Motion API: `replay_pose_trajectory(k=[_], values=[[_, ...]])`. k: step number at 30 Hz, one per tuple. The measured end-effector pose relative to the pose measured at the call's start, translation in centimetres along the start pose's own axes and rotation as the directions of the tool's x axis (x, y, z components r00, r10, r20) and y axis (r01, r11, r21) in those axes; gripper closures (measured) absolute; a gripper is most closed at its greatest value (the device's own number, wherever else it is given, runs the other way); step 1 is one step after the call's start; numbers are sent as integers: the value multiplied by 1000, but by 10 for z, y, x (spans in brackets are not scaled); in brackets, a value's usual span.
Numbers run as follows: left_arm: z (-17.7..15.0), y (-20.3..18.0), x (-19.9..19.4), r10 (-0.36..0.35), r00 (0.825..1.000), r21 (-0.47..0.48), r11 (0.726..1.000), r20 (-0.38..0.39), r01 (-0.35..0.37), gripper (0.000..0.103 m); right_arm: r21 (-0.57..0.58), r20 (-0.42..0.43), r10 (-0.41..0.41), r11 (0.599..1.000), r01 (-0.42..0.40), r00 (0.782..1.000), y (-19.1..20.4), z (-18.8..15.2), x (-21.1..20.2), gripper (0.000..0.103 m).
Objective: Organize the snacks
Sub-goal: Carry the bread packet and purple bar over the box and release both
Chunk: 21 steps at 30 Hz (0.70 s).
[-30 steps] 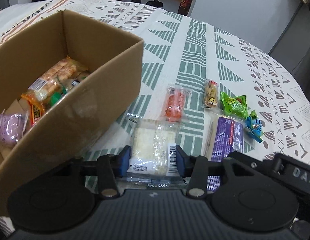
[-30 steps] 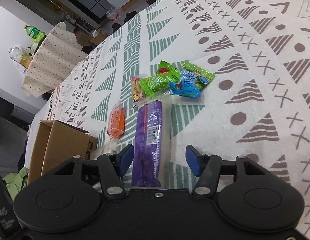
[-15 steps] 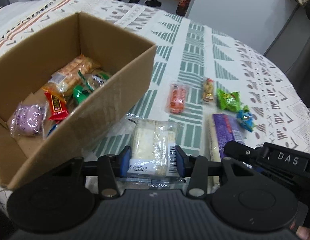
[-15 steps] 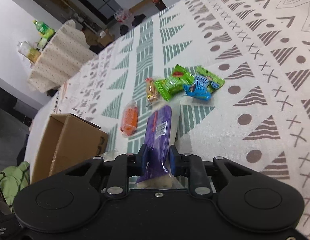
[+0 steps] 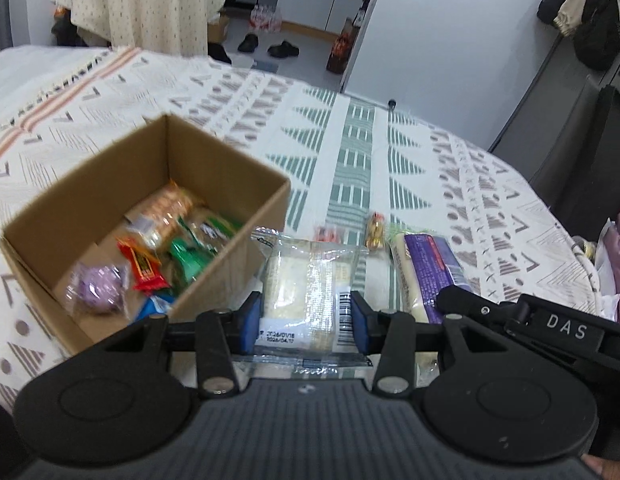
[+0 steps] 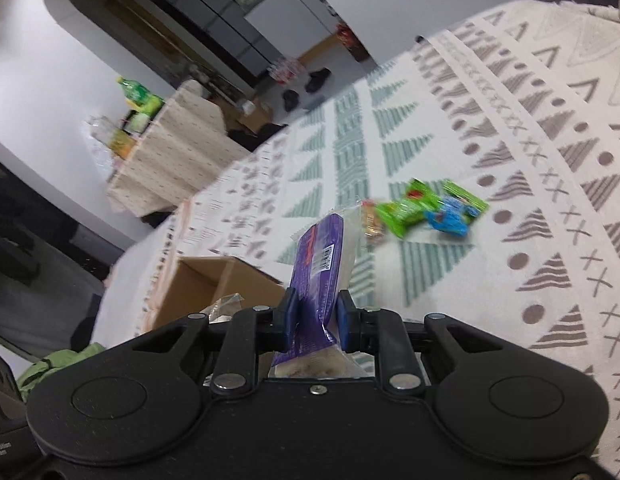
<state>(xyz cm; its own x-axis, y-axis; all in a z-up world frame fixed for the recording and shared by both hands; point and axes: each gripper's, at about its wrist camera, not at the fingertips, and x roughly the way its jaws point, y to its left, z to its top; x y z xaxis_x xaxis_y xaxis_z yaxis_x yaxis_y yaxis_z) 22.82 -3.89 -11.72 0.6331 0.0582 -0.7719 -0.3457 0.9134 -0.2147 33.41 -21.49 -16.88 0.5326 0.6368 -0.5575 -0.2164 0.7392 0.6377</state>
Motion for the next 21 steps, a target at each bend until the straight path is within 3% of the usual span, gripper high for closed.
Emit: replay_pose_trajectory(k=[8, 21], values=[[17, 19, -31, 18, 998, -10, 1000, 53, -17, 59, -31, 38, 47, 998, -46, 998, 23, 1, -7, 83], [32, 48, -42, 46, 996, -57, 997, 77, -42, 59, -56, 39, 111, 993, -109, 993, 55, -6, 4, 83]])
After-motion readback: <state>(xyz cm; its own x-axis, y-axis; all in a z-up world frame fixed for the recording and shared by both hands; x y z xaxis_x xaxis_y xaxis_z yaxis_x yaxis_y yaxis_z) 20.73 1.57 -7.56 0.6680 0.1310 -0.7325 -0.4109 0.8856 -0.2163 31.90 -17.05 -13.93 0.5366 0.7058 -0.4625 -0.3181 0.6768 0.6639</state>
